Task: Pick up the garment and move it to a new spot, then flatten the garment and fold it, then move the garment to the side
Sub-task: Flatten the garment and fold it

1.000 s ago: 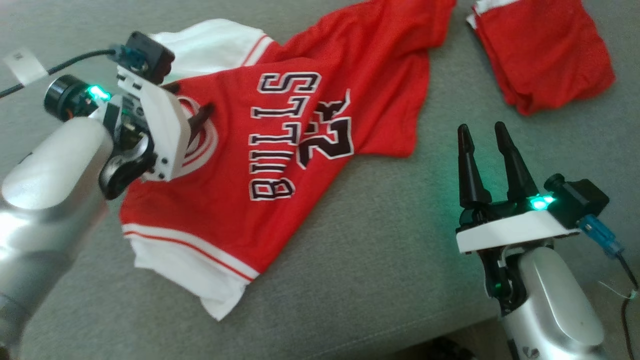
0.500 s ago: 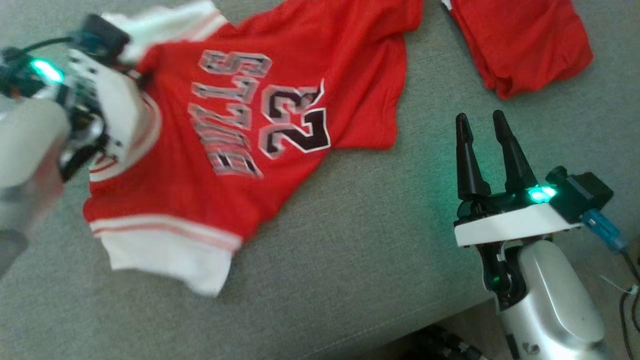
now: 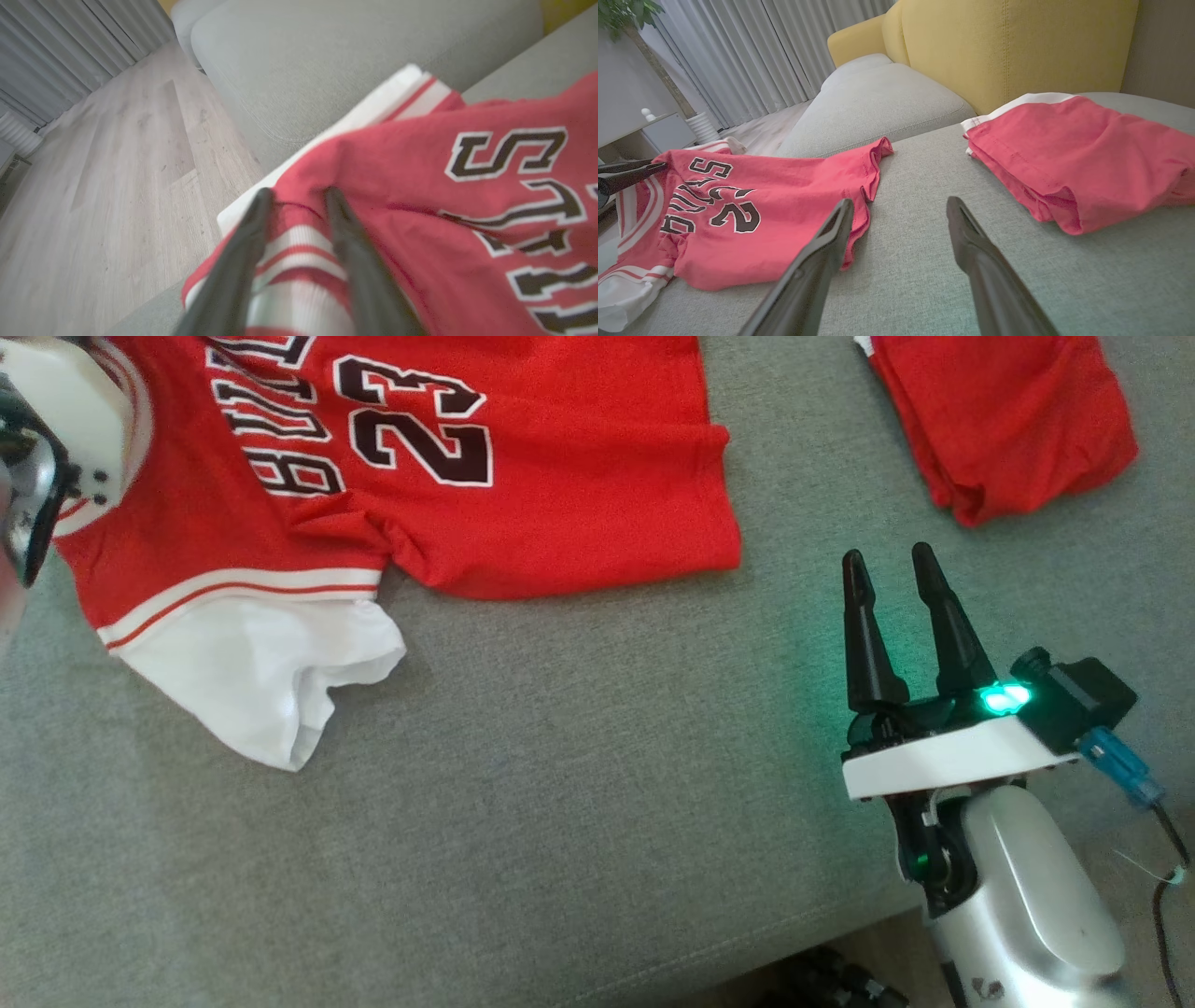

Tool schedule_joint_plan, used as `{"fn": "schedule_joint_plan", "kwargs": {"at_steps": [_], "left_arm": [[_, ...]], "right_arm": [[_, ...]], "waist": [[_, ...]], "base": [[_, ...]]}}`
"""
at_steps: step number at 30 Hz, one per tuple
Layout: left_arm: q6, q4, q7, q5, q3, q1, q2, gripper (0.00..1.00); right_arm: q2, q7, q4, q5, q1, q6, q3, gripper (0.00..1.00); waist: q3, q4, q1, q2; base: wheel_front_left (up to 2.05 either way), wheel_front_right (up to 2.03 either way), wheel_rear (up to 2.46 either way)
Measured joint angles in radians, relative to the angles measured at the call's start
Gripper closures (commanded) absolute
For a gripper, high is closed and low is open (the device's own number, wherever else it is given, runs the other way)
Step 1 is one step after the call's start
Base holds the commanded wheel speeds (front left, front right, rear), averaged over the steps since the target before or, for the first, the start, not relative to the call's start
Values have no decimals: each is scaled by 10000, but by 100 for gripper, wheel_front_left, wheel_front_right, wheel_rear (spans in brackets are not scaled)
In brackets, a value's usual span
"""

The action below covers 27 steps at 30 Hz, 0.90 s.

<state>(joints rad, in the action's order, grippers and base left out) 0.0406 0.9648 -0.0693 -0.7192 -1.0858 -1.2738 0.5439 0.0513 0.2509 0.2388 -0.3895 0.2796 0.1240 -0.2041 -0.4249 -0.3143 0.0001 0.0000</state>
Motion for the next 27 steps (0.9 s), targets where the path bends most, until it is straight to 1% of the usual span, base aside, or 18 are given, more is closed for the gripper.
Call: {"fn": "schedule_joint_plan", "kwargs": {"at_steps": [1, 4, 6, 11, 17, 19, 21, 23, 27], "left_arm": [[54, 104, 268, 4, 52, -32, -48, 0], [428, 433, 1241, 107, 232, -151, -238, 0], [502, 662, 1647, 117, 286, -189, -412, 0], [199, 980, 2314, 27, 359, -69, -874, 0], [119, 945, 3045, -591, 886, 698, -1283, 0], [127, 694, 3149, -715, 1076, 1120, -1400, 0], [247, 301, 3187, -803, 1210, 1615, -1509, 0], [671, -508, 3187, -514, 1392, 2176, -1503, 0], [1214, -2391, 3231, -422, 2178, 3731, -1511, 0]], "right_arm": [[0, 0, 0, 21, 0, 0, -10, 0], [0, 0, 2, 38, 1, 0, -38, 0], [0, 0, 6, 127, 2, 0, -54, 0], [2, 2, 25, 328, 1, 0, 19, 0], [2, 2, 180, 610, -52, 0, 336, 0], [4, 2, 228, 734, -89, 0, 535, 0], [4, 2, 251, 882, -201, 0, 759, 0], [4, 2, 297, 1005, -430, 0, 986, 0], [4, 2, 376, 1131, -864, 0, 1267, 0]], "waist": [[-4, 19, 0, 0], [-4, 105, 0, 0], [36, 198, 0, 0], [291, 501, 0, 0], [861, 1033, -2, 0], [1084, 1268, -1, 0], [1319, 1541, -2, 0], [1556, 1854, -2, 0], [2038, 2494, -2, 0]], "base": [[0, 0, 0], [0, 0, 0], [0, 0, 0], [0, 0, 0], [0, 0, 0], [0, 0, 0], [0, 0, 0], [0, 0, 0], [0, 0, 0]]}}
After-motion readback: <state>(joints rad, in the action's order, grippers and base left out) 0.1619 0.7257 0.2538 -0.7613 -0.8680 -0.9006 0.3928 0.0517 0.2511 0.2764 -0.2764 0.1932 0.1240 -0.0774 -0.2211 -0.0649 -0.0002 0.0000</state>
